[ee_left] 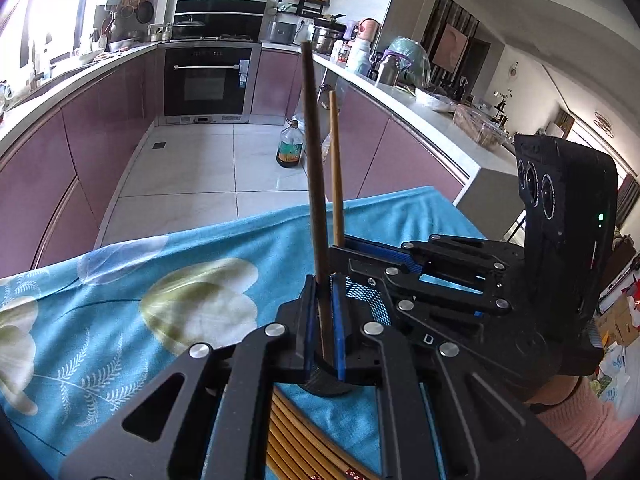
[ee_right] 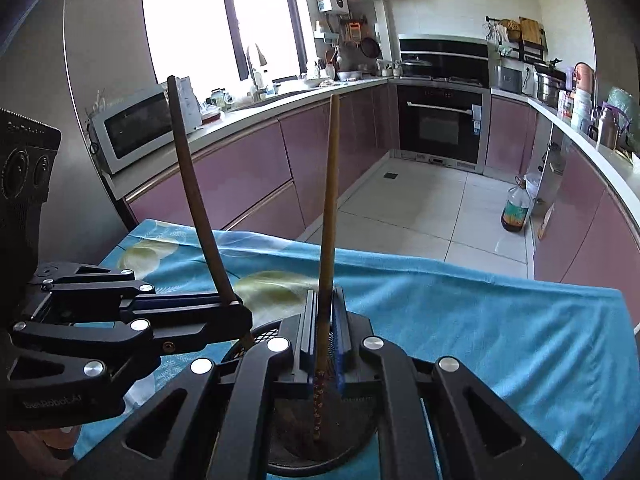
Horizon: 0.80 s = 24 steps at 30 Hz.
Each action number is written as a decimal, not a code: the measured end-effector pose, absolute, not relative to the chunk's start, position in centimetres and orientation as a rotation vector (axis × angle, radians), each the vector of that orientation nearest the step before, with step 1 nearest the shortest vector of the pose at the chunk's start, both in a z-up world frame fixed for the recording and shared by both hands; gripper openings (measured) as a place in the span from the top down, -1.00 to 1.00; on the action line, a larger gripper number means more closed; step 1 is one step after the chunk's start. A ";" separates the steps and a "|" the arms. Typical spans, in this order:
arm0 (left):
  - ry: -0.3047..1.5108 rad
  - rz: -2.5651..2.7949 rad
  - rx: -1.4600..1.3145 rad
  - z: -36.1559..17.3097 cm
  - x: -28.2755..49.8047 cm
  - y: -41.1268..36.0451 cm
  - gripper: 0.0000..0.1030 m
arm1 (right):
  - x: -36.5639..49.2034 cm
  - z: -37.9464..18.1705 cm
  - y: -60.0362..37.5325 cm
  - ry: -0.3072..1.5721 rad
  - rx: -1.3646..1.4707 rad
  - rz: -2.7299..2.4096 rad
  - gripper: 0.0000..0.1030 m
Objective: Organize utensils
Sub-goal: 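Lower the chopstick into the mesh cup and open the right tool while the left tool releases its own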
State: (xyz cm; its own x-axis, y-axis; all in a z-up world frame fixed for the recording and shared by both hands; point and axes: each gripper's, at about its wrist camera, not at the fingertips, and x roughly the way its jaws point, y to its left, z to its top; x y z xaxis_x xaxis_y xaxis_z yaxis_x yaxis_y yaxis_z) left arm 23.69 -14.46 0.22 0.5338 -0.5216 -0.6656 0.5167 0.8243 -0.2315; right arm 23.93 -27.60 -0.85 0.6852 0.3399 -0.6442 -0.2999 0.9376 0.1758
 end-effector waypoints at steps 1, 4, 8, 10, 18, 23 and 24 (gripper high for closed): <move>0.795 -0.606 -0.006 -0.2 24.1 -14.3 0.81 | 24.0 -1.0 -27.5 0.735 0.061 0.351 0.83; 0.785 -0.591 -0.024 -0.7 24.5 -14.0 0.61 | 23.9 -0.9 -27.7 0.718 0.067 0.326 0.58; 0.733 -0.559 -0.021 -0.8 23.5 -13.0 0.38 | 22.4 -0.4 -28.1 0.668 0.079 0.301 0.51; 0.705 -0.537 -0.029 -0.5 22.7 -12.1 0.36 | 21.6 0.0 -28.6 0.640 0.081 0.290 0.45; 0.637 -0.445 -0.008 -1.0 18.0 -7.0 0.02 | 15.6 2.3 -28.8 0.534 0.052 0.394 0.26; 0.700 -0.411 0.005 -3.6 16.2 -4.7 -0.01 | 12.0 0.7 -26.5 0.586 -0.030 0.485 0.23; 0.715 -0.405 0.009 -4.4 15.7 -4.3 -0.01 | 11.5 0.0 -25.9 0.610 -0.036 0.497 0.23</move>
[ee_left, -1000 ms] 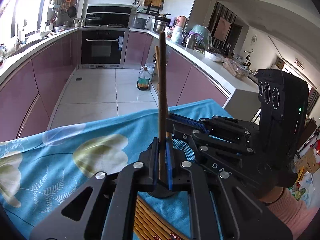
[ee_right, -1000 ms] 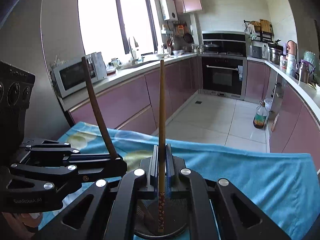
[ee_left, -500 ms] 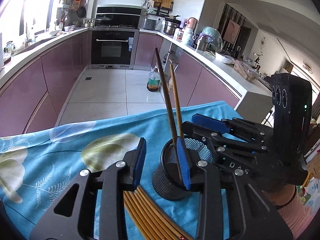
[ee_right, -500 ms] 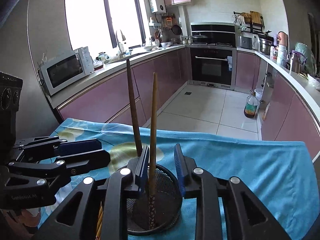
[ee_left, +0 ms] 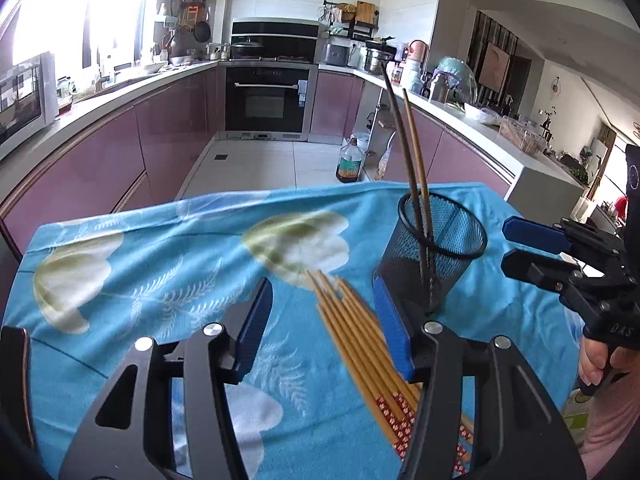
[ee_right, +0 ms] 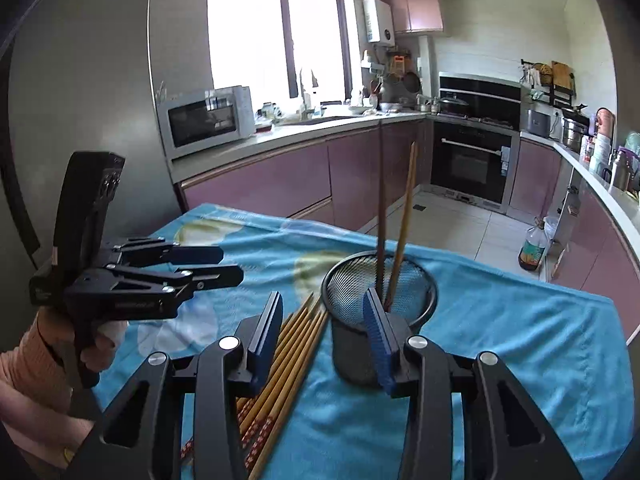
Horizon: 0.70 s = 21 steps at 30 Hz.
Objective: Organize utensils
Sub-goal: 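Lower the chopstick into the mesh cup and open the right tool while the left tool releases its own, then move both tools back down to the chopstick bundle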
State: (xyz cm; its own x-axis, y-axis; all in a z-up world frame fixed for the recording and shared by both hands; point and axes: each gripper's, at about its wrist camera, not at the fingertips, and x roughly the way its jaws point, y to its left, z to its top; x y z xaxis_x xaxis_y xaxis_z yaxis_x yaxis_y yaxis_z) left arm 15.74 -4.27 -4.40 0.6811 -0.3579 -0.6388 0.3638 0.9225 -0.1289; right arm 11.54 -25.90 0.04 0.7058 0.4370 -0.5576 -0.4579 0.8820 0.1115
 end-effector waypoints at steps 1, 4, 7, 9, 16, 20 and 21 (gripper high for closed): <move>0.736 -0.407 0.013 -5.1 15.5 -4.1 -0.01 | 11.4 -0.8 -25.4 0.639 -0.045 0.502 0.23; 0.794 -0.400 0.024 -7.3 14.5 -3.9 -0.01 | 11.6 -3.1 -24.1 0.723 -0.062 0.497 0.24; 0.841 -0.406 0.025 -9.0 14.0 -4.0 -0.01 | 12.3 -5.0 -23.4 0.792 -0.055 0.482 0.28; 0.867 -0.410 0.025 -10.0 13.6 -4.4 -0.01 | 12.7 -6.0 -23.2 0.829 -0.041 0.468 0.34; 0.905 -0.422 0.047 -11.5 13.1 -5.8 -0.01 | 13.0 -7.6 -23.2 0.878 -0.016 0.449 0.40; 0.930 -0.419 0.061 -12.1 13.2 -6.3 -0.01 | 13.0 -8.2 -23.1 0.887 -0.016 0.438 0.46; 0.934 -0.418 0.063 -12.2 13.3 -6.4 -0.01 | 13.1 -8.3 -23.0 0.890 -0.019 0.434 0.48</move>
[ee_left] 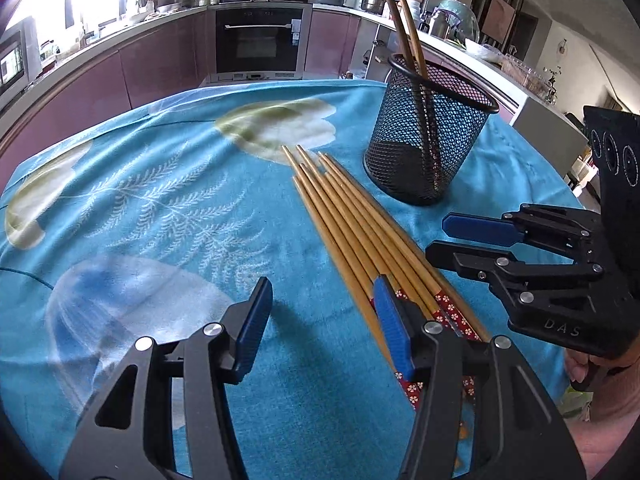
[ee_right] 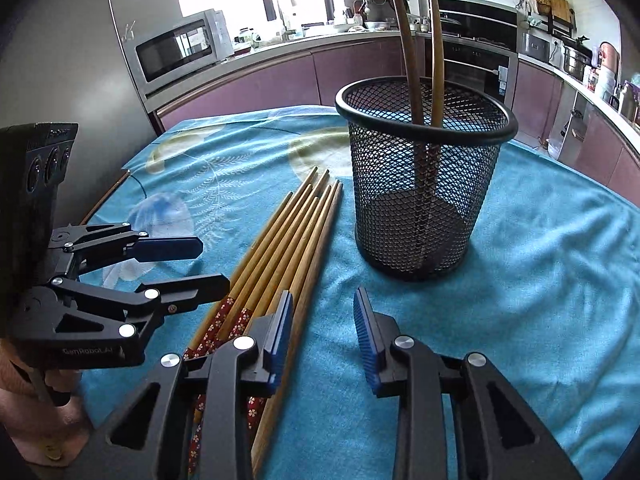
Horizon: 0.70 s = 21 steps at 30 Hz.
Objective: Organize utensils
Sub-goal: 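Move both tools back down to the chopstick bundle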
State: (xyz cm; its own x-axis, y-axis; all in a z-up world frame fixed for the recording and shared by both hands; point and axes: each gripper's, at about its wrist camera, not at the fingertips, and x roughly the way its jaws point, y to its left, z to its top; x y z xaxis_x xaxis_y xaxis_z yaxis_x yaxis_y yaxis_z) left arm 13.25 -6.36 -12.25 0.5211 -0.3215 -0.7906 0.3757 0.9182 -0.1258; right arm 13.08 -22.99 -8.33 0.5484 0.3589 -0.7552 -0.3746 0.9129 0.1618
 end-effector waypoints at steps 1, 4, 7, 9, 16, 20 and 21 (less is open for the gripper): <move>0.935 -0.418 0.067 -12.3 13.3 -6.4 -0.01 | 13.1 -8.4 -23.0 0.892 -0.023 0.432 0.49; 0.935 -0.416 0.078 -12.4 13.3 -6.6 -0.01 | 13.2 -8.6 -22.6 0.894 -0.034 0.426 0.49; 0.935 -0.411 0.085 -12.6 13.4 -6.7 -0.04 | 13.3 -8.6 -22.6 0.896 -0.035 0.425 0.49; 0.936 -0.406 0.086 -12.6 13.5 -6.6 -0.03 | 13.3 -8.6 -22.5 0.896 -0.036 0.426 0.49; 0.938 -0.400 0.108 -12.7 13.6 -6.2 0.09 | 13.4 -8.6 -22.4 0.895 -0.055 0.405 0.48; 0.941 -0.401 0.114 -12.7 13.7 -6.1 0.17 | 13.6 -9.1 -22.5 0.917 -0.078 0.375 0.50; 0.943 -0.401 0.112 -12.7 13.9 -6.1 0.18 | 13.6 -9.1 -22.5 0.915 -0.077 0.375 0.50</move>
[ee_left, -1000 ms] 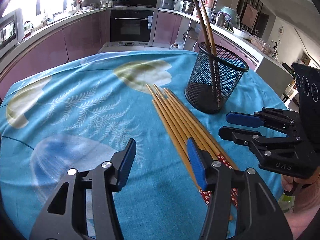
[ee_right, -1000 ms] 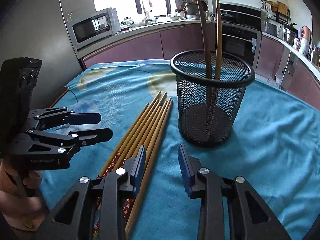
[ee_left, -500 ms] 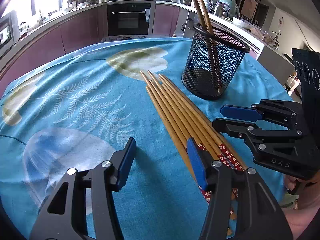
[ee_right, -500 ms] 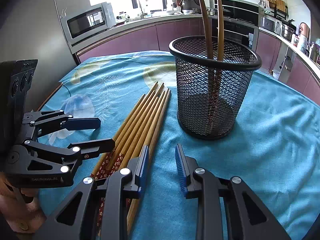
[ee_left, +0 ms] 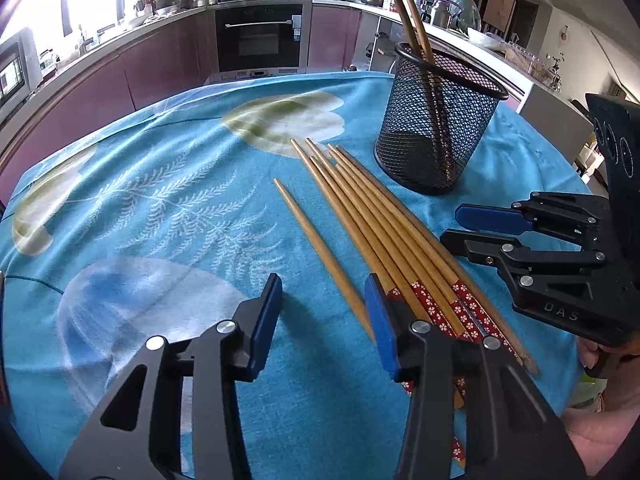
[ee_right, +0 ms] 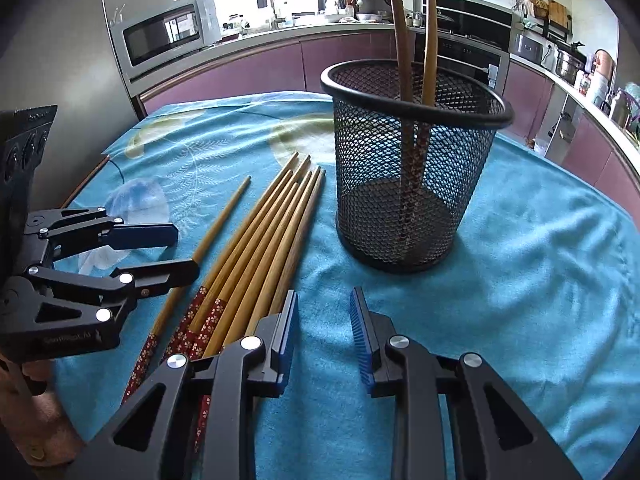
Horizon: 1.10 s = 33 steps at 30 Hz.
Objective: Organize utensils
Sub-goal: 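Move both tools back down to the chopstick bundle, then grasp a chopstick with the right tool while the left tool grasps another chopstick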
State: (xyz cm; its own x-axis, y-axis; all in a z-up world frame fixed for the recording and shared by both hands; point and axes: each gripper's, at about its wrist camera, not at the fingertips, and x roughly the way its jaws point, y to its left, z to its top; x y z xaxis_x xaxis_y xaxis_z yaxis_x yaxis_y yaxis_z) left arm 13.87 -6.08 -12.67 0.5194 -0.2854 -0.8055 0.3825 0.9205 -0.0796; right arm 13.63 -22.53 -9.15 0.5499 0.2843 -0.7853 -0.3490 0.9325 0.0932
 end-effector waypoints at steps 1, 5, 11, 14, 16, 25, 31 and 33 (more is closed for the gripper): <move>0.945 -0.402 0.112 -12.7 14.0 -6.0 0.18 | 13.7 -9.1 -22.5 0.915 -0.074 0.378 0.50; 0.948 -0.403 0.116 -12.7 14.3 -6.1 0.21 | 13.8 -8.6 -22.1 0.898 -0.062 0.399 0.50; 0.948 -0.404 0.127 -12.8 14.5 -6.2 0.22 | 14.2 -8.9 -21.5 0.912 -0.064 0.403 0.50; 0.954 -0.409 0.126 -12.7 14.7 -6.1 0.24 | 14.3 -8.9 -21.4 0.920 -0.066 0.400 0.50; 0.957 -0.405 0.131 -12.7 15.0 -6.2 0.26 | 14.5 -8.9 -21.0 0.924 -0.090 0.391 0.53; 0.968 -0.385 0.117 -12.8 16.2 -6.5 0.40 | 16.0 -9.2 -19.9 0.940 -0.089 0.389 0.82; 0.974 -0.348 0.075 -12.8 16.2 -6.0 0.71 | 15.8 -9.1 -20.6 0.944 -0.033 0.397 0.88; 0.975 -0.343 0.065 -12.8 16.1 -5.8 0.73 | 15.6 -9.1 -20.9 0.945 -0.030 0.400 0.89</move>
State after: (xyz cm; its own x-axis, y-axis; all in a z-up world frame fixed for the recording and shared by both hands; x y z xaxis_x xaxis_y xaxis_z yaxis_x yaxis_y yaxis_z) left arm 16.09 -5.76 -12.77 0.5120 -0.2557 -0.8200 0.3136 0.9444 -0.0987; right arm 15.56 -20.86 -9.05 0.5184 0.3200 -0.7930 -0.3461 0.9265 0.1477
